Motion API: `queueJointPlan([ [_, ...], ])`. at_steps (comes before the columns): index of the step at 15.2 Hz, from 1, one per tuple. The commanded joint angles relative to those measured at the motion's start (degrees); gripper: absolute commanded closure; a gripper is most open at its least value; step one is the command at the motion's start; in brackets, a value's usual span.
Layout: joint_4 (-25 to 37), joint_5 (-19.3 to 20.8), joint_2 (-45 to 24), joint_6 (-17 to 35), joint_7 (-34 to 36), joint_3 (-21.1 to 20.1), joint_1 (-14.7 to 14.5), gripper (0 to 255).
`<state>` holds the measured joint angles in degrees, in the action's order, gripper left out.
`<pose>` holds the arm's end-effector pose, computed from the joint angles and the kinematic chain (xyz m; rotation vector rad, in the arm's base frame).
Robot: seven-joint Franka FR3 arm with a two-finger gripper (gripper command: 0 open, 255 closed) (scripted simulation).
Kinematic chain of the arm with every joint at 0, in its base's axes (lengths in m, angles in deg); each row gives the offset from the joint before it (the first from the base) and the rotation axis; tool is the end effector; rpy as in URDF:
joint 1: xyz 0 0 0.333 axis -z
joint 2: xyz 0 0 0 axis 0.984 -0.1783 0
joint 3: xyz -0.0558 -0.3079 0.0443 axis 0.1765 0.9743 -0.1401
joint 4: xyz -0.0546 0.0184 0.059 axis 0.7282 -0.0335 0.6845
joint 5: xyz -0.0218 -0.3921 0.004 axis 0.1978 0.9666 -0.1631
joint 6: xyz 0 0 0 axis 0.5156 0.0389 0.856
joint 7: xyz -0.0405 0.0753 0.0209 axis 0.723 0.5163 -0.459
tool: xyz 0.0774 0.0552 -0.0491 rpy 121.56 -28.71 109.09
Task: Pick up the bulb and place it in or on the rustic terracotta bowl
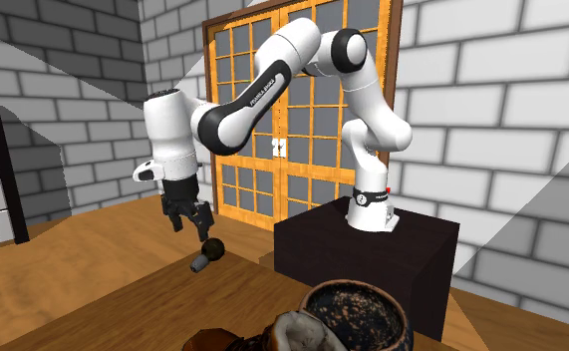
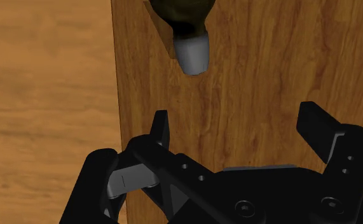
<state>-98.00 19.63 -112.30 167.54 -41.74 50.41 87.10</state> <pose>0.6337 -0.1545 0.2647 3.0507 0.3542 -0.2243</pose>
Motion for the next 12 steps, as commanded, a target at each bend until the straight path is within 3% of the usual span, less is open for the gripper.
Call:
queueJointPlan([
  [1,-0.3,0.0,-1.0,1.4,-0.1,0.0,0.1,0],
  [5,-1.3,-0.1,-2.8,4.2,-0.1,0.0,0.4,0],
  [12,-1.3,-0.1,-2.8,4.2,-0.1,0.0,0.4,0],
])
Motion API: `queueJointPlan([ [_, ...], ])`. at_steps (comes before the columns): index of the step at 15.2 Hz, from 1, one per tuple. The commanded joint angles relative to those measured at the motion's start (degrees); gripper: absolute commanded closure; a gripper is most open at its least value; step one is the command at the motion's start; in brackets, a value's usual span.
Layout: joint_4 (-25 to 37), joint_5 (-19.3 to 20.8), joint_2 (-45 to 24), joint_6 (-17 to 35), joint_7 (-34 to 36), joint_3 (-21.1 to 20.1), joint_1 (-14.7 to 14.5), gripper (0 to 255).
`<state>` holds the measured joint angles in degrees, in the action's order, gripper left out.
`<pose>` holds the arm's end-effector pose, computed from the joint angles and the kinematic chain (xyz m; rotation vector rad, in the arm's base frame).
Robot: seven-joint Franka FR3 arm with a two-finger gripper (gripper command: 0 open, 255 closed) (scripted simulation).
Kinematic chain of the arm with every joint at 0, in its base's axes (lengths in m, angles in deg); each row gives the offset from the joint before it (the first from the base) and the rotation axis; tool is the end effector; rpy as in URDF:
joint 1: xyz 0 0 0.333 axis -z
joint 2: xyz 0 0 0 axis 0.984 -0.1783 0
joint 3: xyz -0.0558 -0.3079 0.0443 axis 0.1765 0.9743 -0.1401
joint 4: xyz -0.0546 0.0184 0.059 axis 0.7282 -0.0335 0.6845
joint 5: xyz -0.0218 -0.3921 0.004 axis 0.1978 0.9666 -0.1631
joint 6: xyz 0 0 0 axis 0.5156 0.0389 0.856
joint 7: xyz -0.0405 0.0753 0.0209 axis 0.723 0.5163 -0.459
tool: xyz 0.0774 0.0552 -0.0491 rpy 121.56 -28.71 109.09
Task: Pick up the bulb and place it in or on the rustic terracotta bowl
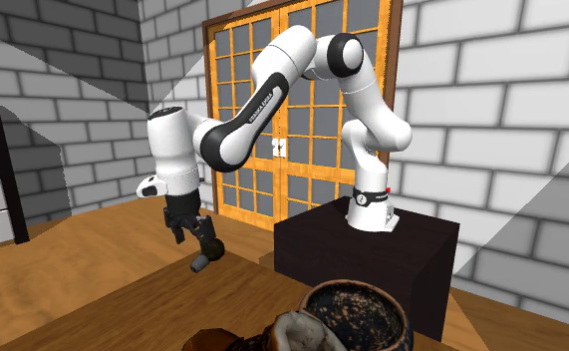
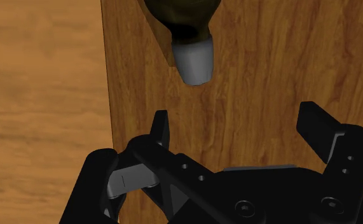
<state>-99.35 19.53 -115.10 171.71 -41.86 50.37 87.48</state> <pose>0.6297 -0.1576 0.2287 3.0504 0.3557 -0.2243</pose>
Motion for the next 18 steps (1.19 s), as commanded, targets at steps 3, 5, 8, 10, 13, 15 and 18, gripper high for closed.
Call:
queueJointPlan([
  [3,0.0,0.0,0.0,0.0,0.0,0.0,0.0,255],
  [5,0.0,0.0,0.0,0.0,0.0,0.0,0.0,255],
  [8,0.0,0.0,0.0,0.0,0.0,0.0,0.0,255],
  [10,0.0,0.0,0.0,0.0,0.0,0.0,0.0,255],
  [13,-1.5,0.0,0.2,1.1,-2.2,-0.1,0.9,0],
  [15,-4.1,0.1,0.5,3.3,-6.5,-0.3,2.9,0],
  [18,-5.9,0.2,-0.1,5.5,-10.2,-0.5,4.7,0],
])
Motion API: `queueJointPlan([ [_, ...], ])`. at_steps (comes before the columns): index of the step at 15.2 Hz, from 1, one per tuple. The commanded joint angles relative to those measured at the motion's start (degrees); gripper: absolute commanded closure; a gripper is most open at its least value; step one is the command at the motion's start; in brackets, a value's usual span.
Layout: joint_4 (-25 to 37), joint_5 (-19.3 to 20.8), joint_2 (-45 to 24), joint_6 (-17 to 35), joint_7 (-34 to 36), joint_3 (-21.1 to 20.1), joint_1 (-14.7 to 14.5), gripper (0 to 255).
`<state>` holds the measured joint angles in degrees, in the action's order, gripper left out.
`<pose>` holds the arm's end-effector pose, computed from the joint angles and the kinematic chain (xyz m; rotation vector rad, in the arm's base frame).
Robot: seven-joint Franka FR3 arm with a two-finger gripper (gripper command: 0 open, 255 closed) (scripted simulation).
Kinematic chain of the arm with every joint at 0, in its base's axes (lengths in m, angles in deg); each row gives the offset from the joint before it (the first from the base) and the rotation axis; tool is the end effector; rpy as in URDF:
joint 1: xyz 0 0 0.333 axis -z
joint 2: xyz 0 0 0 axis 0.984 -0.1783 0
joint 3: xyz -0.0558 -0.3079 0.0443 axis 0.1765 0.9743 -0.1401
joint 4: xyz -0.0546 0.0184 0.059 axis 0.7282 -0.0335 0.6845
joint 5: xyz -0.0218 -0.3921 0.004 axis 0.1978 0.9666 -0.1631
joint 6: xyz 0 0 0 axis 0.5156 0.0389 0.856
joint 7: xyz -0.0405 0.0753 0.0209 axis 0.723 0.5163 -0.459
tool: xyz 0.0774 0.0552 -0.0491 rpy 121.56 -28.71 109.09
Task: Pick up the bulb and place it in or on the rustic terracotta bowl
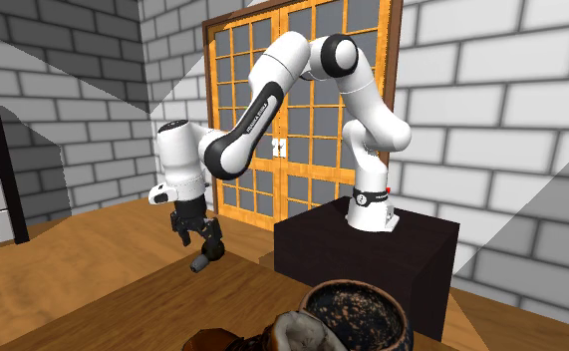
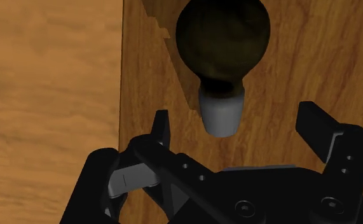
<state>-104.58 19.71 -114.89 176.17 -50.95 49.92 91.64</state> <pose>0.5972 -0.1932 0.2002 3.0536 0.5089 -0.2462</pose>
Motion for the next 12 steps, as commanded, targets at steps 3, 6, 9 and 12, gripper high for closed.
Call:
queueJointPlan([
  [3,-1.0,0.0,-1.8,2.8,-1.1,-0.1,0.7,0],
  [6,-1.1,-0.1,-3.4,4.5,-1.1,-0.1,0.9,0],
  [9,-1.2,-0.1,-3.7,4.8,-1.1,-0.1,0.9,0],
  [12,-1.2,-0.1,-3.7,4.8,-1.1,-0.1,0.9,0],
])
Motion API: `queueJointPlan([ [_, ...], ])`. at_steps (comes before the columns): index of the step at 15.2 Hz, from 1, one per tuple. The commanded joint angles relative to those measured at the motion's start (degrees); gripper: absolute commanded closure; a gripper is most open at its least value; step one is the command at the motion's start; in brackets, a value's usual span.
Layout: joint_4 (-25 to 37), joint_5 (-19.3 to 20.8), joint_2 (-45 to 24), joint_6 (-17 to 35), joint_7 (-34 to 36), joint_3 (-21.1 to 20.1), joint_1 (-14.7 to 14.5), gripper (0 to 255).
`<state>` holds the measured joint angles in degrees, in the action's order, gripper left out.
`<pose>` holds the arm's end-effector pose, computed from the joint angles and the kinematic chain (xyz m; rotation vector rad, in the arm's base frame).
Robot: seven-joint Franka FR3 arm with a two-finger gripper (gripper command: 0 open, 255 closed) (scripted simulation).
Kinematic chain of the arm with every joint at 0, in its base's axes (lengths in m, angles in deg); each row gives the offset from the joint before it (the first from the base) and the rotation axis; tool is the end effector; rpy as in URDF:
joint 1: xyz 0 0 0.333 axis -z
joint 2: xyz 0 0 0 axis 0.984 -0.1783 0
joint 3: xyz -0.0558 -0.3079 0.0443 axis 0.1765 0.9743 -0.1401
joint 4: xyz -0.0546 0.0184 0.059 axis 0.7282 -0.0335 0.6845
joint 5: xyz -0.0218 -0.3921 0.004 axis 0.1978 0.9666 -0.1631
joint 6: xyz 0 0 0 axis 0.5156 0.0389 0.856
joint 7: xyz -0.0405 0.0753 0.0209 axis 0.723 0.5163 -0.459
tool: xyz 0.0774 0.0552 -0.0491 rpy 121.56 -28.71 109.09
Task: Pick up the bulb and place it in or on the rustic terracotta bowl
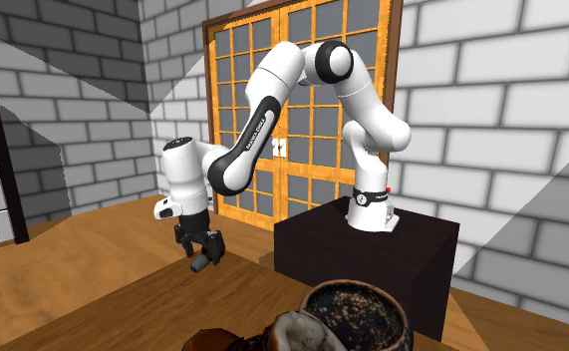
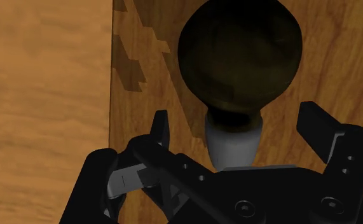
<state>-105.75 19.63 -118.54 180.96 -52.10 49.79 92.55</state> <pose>0.5873 -0.1993 0.1590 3.0534 0.5277 -0.2479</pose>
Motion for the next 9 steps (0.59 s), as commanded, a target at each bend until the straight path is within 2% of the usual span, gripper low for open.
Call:
queueJointPlan([
  [1,0.0,0.0,0.0,0.0,0.0,0.0,0.0,0],
  [2,0.0,0.0,0.0,0.0,0.0,0.0,0.0,0],
  [3,0.0,0.0,0.0,0.0,0.0,0.0,0.0,255],
  [9,0.0,0.0,0.0,0.0,0.0,0.0,0.0,255],
])
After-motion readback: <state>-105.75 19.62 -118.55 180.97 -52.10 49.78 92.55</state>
